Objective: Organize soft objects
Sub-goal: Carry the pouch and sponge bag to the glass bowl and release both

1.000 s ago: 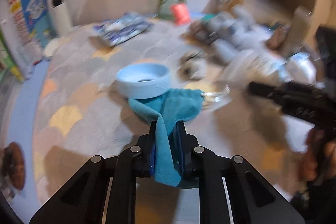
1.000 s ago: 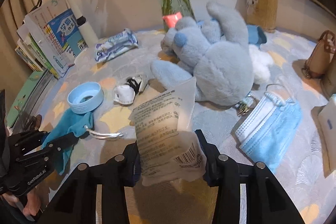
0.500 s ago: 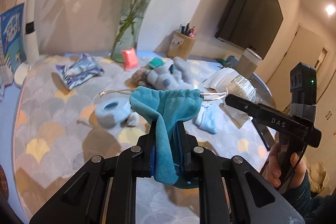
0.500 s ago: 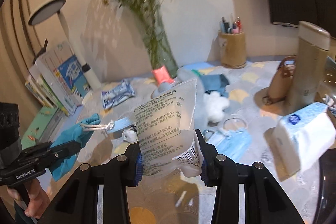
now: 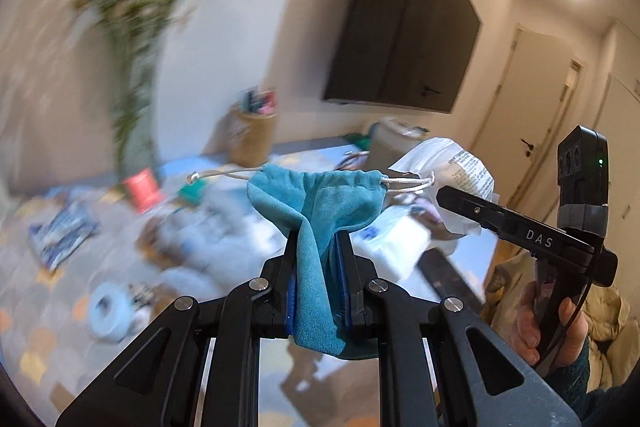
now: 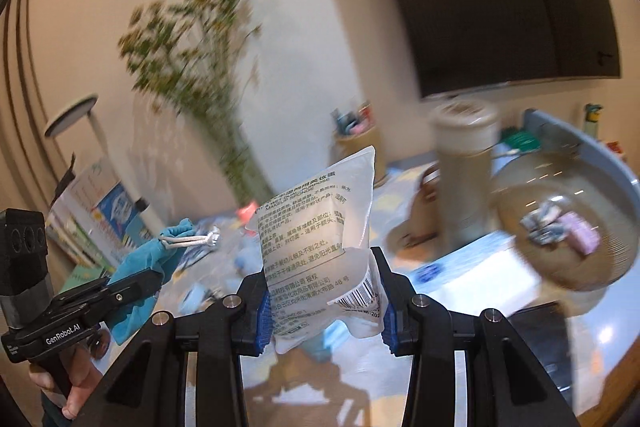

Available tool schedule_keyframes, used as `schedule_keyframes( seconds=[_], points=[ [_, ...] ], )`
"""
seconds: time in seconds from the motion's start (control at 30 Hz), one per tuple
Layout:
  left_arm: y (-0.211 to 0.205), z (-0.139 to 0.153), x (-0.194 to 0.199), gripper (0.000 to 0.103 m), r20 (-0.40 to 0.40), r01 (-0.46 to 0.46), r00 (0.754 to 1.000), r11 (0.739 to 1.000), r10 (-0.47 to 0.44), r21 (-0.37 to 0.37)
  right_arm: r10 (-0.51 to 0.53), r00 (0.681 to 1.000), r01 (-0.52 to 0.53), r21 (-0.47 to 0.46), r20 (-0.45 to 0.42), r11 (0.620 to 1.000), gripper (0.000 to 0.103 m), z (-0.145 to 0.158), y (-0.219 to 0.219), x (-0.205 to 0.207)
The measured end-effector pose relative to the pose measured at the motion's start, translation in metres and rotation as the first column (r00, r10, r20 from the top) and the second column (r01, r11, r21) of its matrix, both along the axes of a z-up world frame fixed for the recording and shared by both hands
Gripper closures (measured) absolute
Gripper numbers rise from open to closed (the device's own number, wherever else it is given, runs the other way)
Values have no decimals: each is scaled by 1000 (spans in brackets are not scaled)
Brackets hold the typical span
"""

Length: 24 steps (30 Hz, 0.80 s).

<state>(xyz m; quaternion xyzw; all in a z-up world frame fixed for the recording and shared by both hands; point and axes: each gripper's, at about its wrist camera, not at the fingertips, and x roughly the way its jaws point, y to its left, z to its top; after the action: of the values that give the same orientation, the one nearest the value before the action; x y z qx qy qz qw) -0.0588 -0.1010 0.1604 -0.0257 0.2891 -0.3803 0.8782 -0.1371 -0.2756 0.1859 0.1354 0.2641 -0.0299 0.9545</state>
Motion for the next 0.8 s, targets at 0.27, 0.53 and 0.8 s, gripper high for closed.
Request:
schedule_keyframes(
  seconds=[0.27,0.53,0.8],
  points=[
    [-118,37,2,90,73,161,984,987,-161,-1,-161,985,160,15,66,987,62,36,-101,-37],
    [-242,31,16,90,57,270,960,961,-273,68,-343,939,344,97,-23,934,62,22,-212,-41],
    [-339,-25,37,85,8,331,940,921,-340,206,-421,878,472,267,-228,840,50,-46,-292,-22]
  ],
)
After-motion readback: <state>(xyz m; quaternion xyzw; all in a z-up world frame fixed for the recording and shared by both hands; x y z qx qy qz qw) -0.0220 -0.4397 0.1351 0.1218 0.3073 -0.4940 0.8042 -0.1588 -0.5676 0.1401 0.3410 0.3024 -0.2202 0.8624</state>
